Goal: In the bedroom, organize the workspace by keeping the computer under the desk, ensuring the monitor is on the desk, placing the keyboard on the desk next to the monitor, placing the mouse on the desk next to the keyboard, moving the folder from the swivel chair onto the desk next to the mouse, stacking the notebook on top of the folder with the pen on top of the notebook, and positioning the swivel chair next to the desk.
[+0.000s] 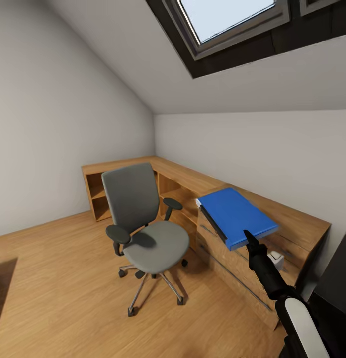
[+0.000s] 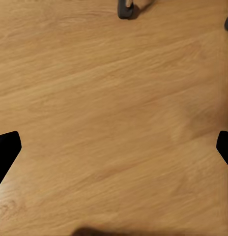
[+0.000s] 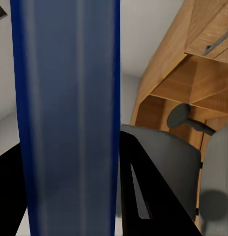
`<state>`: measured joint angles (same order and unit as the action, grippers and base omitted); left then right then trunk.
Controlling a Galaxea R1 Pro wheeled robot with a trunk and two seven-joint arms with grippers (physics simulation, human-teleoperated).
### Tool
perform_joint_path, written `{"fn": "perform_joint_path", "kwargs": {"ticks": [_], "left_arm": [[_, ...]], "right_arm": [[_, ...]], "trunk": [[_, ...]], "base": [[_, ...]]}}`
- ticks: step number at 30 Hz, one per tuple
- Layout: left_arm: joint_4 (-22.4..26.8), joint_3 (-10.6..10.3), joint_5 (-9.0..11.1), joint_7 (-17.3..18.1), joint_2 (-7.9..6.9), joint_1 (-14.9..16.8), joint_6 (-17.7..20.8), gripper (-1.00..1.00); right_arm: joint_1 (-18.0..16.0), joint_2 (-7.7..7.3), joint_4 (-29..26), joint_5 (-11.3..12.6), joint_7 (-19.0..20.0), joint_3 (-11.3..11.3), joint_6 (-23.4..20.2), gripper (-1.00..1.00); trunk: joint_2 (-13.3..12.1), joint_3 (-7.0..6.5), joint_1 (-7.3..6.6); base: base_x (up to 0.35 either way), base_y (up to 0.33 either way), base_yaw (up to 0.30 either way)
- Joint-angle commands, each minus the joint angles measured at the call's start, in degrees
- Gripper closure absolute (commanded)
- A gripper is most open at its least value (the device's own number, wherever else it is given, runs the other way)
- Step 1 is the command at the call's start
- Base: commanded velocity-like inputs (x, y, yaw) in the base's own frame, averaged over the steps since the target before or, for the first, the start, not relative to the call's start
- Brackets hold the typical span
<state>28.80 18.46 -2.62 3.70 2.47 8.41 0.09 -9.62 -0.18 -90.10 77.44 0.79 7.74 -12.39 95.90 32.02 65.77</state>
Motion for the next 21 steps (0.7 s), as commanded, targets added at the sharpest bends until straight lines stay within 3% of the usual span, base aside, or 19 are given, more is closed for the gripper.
{"fn": "perform_joint_path", "kwargs": {"ticks": [1,21], "left_arm": [[-0.02,0.47,-0.28,0.4,0.07,0.03,0.01,-1.0],[-1.2,0.44,-0.28,0.44,0.17,0.03,-0.18,-1.0]], "right_arm": [[-0.04,0.01,0.01,0.43,0.09,0.08,-0.3,1.0],[-0.04,-0.08,0.01,0.43,0.08,0.38,-0.26,1.0]], "trunk": [[-0.39,-0.13,-0.23],[-8.41,-3.72,-4.63]], "base": [[0.0,0.0,-0.268],[0.0,0.0,-0.268]]}}
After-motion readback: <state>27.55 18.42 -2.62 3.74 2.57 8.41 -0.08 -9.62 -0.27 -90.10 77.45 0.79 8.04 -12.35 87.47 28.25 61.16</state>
